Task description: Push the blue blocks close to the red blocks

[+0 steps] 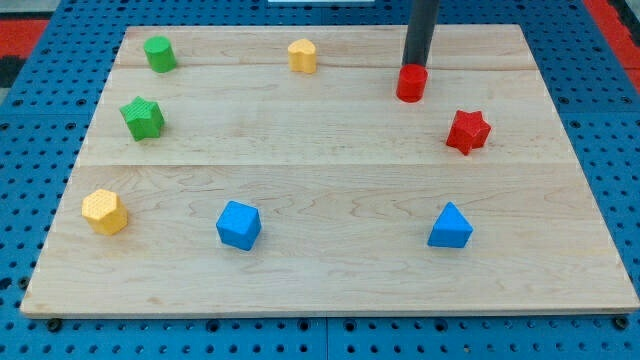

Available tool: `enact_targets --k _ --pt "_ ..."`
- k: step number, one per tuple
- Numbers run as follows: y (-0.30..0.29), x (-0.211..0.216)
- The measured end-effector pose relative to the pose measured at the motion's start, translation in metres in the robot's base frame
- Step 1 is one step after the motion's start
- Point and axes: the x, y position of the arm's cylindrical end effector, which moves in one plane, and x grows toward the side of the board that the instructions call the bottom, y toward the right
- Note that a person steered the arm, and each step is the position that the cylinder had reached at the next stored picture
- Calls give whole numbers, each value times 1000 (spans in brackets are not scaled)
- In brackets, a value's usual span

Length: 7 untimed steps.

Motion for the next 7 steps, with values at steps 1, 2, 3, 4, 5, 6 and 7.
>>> enact_targets --k 1,2,3,4,5,6,7 --pt "7 73" --pt "9 75" --pt "16 58" --pt "120 99" --pt "110 218" --pt "51 298" --pt "-2 277"
